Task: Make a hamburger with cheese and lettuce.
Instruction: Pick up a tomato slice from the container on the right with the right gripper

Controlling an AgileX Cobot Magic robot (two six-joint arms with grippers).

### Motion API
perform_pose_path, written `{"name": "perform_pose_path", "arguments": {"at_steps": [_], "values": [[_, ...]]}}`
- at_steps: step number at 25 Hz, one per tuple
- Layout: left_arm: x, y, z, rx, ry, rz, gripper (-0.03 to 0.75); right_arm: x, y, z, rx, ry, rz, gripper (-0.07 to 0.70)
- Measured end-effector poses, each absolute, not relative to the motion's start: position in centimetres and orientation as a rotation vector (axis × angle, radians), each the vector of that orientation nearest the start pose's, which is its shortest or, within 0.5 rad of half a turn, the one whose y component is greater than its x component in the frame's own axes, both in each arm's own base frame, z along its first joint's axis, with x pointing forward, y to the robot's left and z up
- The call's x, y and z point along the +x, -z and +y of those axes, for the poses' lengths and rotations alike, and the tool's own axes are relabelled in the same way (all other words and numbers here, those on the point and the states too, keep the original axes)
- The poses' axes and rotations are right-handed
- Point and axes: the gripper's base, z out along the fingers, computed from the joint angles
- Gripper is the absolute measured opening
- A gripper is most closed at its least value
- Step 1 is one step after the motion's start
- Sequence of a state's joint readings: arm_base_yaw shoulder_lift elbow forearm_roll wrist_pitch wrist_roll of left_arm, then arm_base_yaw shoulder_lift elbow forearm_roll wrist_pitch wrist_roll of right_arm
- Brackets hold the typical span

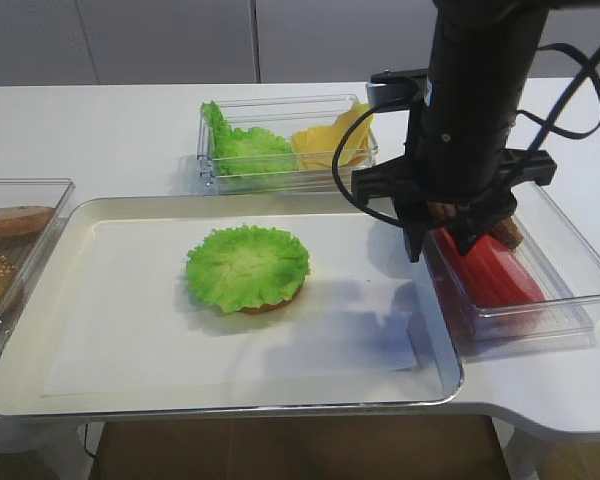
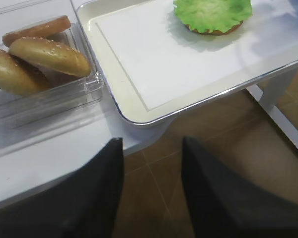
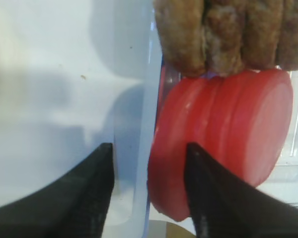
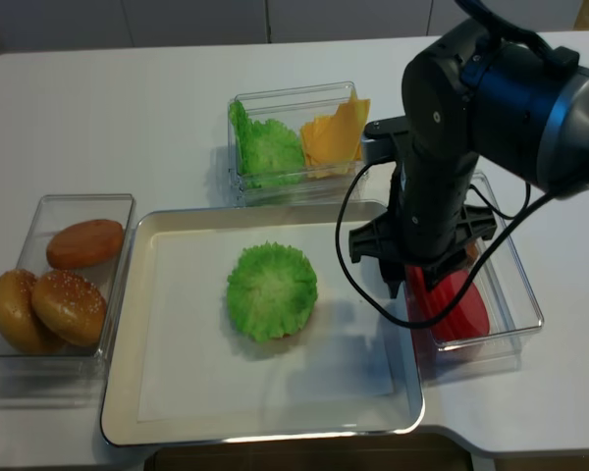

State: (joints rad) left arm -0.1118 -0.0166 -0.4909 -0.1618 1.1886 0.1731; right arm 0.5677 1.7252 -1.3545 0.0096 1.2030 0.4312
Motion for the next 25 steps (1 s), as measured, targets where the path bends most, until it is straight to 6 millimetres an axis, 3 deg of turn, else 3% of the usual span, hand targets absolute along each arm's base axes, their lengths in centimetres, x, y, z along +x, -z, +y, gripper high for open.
{"name": "perform_pose_path", "arguments": {"at_steps": [5, 16, 25], "values": [[-1.43, -26.55, -1.21, 0.327, 0.162, 2.132, 0.295, 28.28, -25.64, 18.13, -0.205, -0.073, 3.066, 0.348], [-1.43, -26.55, -1.21, 0.327, 0.162, 2.132, 0.269, 28.3, -25.51, 18.16, -0.204, -0.071, 3.072, 0.2], [-1.43, -26.55, -1.21, 0.327, 0.162, 2.132, 0.268, 28.28, -25.51, 18.11, -0.207, -0.06, 3.078, 0.176]]}}
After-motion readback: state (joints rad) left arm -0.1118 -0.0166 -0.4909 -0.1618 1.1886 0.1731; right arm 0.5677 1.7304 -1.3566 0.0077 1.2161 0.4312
